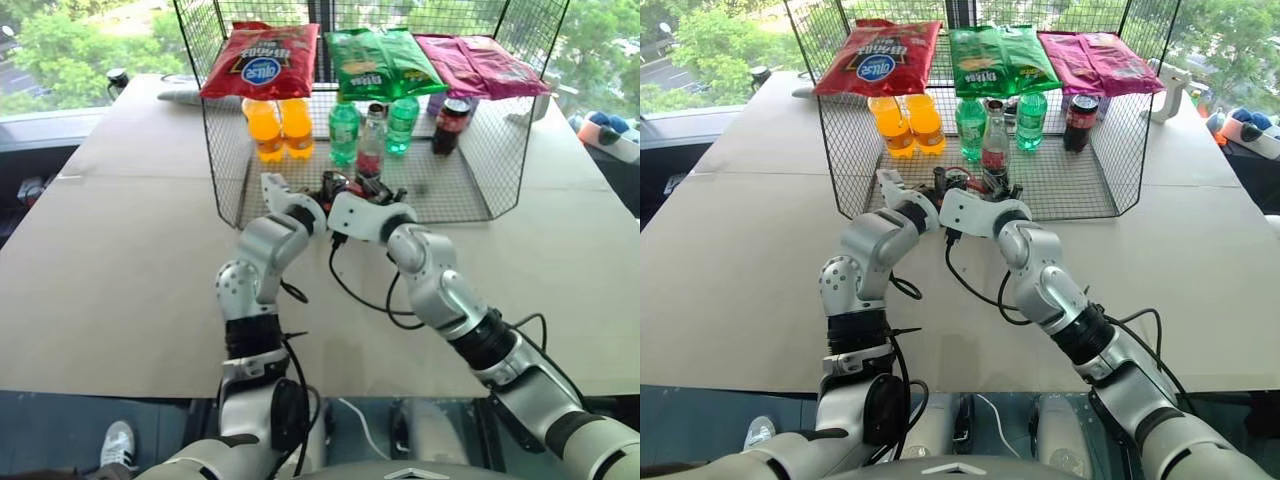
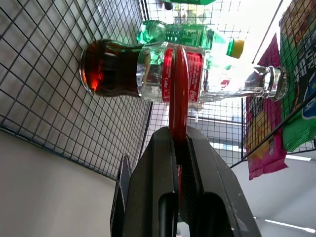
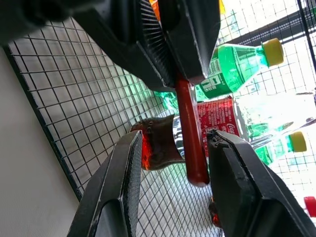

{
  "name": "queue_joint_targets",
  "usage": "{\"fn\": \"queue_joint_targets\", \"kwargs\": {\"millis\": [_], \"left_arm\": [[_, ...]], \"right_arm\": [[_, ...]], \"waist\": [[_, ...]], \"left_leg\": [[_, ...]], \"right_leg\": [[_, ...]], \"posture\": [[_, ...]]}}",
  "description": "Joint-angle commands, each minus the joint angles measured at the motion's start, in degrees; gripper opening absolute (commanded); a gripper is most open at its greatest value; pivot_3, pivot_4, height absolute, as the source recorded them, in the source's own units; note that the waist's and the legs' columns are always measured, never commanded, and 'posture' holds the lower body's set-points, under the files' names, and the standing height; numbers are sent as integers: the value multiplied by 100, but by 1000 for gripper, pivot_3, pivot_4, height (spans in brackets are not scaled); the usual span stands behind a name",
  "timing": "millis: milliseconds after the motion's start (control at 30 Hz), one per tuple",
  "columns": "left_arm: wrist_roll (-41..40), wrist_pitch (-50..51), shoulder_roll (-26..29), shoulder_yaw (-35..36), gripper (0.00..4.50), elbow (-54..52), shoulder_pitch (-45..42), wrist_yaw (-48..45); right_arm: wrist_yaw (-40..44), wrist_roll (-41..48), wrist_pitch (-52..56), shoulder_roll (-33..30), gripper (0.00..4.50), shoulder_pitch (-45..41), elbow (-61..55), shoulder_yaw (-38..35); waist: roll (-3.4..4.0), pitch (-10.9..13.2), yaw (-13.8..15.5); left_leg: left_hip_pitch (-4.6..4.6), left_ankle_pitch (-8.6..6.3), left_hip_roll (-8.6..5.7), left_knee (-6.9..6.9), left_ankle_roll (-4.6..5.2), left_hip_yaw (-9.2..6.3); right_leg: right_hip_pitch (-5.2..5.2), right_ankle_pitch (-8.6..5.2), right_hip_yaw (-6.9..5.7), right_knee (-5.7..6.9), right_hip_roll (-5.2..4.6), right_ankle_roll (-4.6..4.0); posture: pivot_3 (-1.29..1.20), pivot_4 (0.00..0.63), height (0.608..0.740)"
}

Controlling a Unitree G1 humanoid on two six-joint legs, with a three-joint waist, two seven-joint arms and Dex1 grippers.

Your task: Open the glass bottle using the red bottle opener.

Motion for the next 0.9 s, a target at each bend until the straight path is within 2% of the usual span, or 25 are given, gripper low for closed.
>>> {"fn": "queue_joint_targets", "kwargs": {"millis": [33,400,433,500,567,867,900], "left_arm": [[25,-45,-72,-175,0,-306,-75,-98],[21,-63,-106,-201,0,-313,-65,-99],[14,-57,-102,-203,0,-312,-64,-97],[-4,-40,-90,-203,0,-308,-63,-96],[-36,-5,-57,-195,0,-302,-63,-99],[-93,94,96,-127,0,-248,-47,-127],[-91,95,90,-130,0,-249,-45,-128]], "right_arm": [[-157,-102,-50,73,2064,-146,-74,-121],[-258,-83,-256,129,2064,-278,86,-127],[-261,-80,-286,126,1565,-286,98,-127],[-263,-57,-370,118,936,-302,122,-124],[-260,-33,-440,113,22,-311,143,-125],[-80,7,-567,56,22,-166,-56,-161],[-97,10,-576,66,427,-170,-68,-181]], "waist": [[0,0,-1],[0,0,-4],[0,0,-4],[0,2,-5],[-1,2,-9],[-1,3,-6],[-1,3,-7]], "left_leg": [[0,0,0,0,0,0],[0,0,0,-3,-1,-1],[0,0,0,-3,-1,-1],[1,0,0,-3,-1,-1],[1,0,1,-3,-1,-2],[1,-1,1,-5,-2,-3],[1,-1,1,-5,-2,-3]], "right_leg": [[0,0,0,0,0,0],[-1,0,0,0,0,1],[-1,0,0,0,0,1],[-1,0,0,0,0,1],[-1,0,0,0,0,0],[-1,1,0,-2,1,2],[-1,1,0,-2,1,1]], "posture": [[0,150,740],[0,150,740],[0,150,740],[0,150,740],[0,150,740],[0,150,740],[0,150,740]]}}
